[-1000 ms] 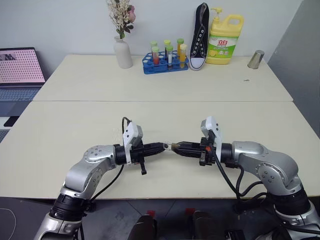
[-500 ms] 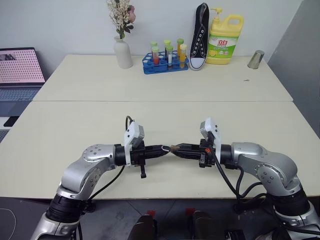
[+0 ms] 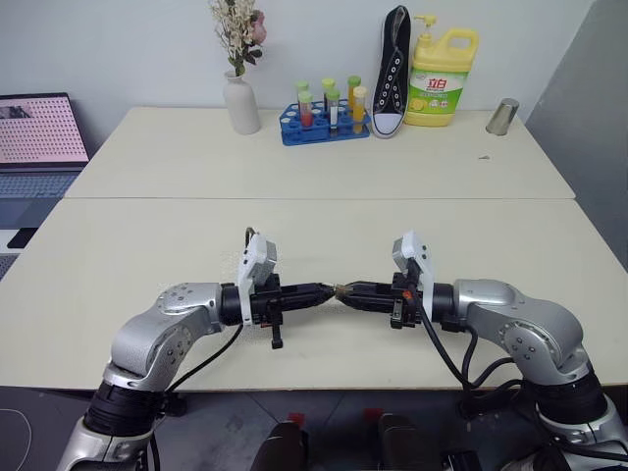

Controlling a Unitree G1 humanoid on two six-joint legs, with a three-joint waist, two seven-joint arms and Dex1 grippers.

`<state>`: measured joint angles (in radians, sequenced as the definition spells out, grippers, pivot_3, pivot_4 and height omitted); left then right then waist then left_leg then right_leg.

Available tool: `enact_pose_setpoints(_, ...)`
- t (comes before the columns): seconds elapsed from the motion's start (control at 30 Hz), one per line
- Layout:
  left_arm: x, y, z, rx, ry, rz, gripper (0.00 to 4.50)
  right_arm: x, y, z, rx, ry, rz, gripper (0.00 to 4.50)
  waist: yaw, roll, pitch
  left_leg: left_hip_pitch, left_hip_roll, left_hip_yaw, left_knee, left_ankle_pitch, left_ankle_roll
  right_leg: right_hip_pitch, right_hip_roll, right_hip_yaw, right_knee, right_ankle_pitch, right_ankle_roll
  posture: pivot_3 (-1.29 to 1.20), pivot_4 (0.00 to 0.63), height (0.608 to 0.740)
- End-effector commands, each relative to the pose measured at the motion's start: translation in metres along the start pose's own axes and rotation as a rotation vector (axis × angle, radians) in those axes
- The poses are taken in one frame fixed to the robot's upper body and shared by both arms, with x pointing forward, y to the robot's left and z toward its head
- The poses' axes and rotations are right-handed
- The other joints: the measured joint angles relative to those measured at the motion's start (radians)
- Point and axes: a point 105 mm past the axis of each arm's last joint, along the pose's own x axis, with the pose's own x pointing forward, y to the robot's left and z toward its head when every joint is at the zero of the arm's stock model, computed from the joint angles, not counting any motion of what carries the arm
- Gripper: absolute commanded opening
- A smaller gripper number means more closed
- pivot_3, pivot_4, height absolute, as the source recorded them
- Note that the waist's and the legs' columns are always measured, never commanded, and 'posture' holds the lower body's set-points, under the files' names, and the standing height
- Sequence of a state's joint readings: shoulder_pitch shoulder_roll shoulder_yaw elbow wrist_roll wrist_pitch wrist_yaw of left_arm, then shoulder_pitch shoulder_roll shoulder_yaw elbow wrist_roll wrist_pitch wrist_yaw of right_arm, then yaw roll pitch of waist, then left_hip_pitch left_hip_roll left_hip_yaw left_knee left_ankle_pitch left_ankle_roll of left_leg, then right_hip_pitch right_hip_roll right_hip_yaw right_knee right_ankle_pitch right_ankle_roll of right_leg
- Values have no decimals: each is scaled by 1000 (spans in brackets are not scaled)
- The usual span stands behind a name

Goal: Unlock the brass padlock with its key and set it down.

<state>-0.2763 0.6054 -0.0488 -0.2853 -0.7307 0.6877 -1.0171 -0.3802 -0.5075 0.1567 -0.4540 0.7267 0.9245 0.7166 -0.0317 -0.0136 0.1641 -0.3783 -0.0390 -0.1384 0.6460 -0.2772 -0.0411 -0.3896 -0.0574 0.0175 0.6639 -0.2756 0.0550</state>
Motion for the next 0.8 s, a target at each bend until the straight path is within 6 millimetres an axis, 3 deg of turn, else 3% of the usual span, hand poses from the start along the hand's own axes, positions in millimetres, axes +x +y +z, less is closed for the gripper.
enact_pose_setpoints(0.03, -2, -9, 17, 23, -40, -39, 0, 0, 3, 6, -22, -21, 15, 141, 0, 0, 0, 0, 0, 0, 0, 0, 0, 0, 0, 0, 0, 0, 0, 0, 150, 740)
enact_pose_setpoints(0.43, -1, -1, 24, 9, -78, 15, 0, 0, 3, 5, -22, -18, 20, 141, 1, 0, 0, 0, 0, 0, 0, 0, 0, 0, 0, 0, 0, 0, 0, 0, 150, 740)
enact_pose_setpoints(0.6, -2, -4, 16, 80, -17, 12, 0, 0, 2, 5, -18, -19, 13, 141, 0, 0, 0, 0, 0, 0, 0, 0, 0, 0, 0, 0, 0, 0, 0, 0, 150, 740)
enact_pose_setpoints(0.77, -18, -2, -3, 431, 141, 41, 0, -1, -2, 7, 49, -31, -7, 141, 0, 1, 0, 0, 0, 1, -1, 0, 0, 0, 0, 1, 0, 0, 0, 0, 150, 740)
enact_pose_setpoints(0.8, -21, 0, -7, 498, 166, 44, 180, -1, -3, 7, 63, -29, -8, 141, 2, 1, 1, 0, 0, 1, -1, 0, 0, 0, 0, 1, -1, 0, 0, 0, 150, 740)
